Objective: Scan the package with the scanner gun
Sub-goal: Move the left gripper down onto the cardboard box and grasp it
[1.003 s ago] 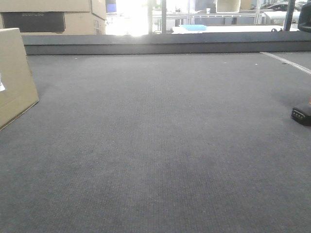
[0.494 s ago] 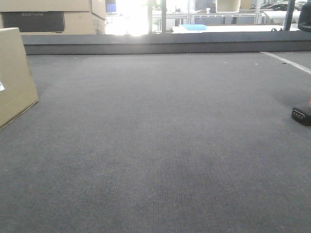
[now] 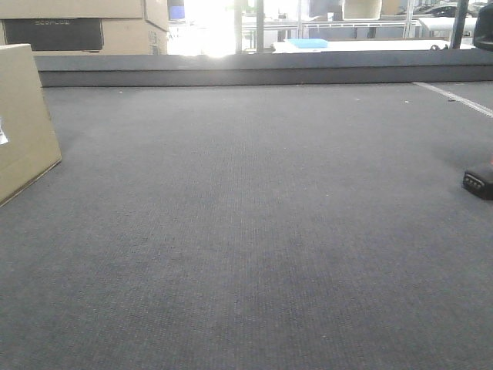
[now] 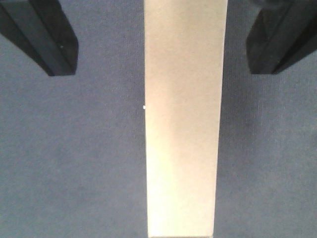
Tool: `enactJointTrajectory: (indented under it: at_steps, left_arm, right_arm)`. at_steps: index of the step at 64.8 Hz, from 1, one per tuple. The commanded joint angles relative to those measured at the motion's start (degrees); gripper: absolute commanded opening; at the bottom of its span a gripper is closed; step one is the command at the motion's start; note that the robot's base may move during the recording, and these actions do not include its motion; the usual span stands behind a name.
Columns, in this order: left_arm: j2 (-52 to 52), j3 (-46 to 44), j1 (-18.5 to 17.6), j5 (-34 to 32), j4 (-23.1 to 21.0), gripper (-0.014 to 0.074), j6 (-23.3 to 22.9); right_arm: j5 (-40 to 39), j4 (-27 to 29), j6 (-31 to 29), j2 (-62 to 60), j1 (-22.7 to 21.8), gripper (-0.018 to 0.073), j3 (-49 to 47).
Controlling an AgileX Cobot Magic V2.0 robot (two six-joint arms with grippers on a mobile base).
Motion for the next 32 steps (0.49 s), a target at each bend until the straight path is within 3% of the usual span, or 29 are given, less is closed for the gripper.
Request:
enactJointTrajectory:
  at_steps: [1,14,32]
  left_arm:
    - [0.51,-0.49,-0.3,0.28,0.3,0.0595,-0.42]
    - [1.83,-0.49,-0.21,0.95,4.26,0.0587,-0.56]
    - [5.43,0.25,-0.21,2.35,4.13,0.0587,-2.01]
  right_arm:
    - [-0.81,0.01,-0.07,-0.17,-0.13,-0.0162,0.0]
    - [-0.81,0.01,-0.07,-0.17,-0.13,-0.0162,0.0]
    - [-0.81,0.01,-0.07,-0.17,-0.13,-0.0162,0.0]
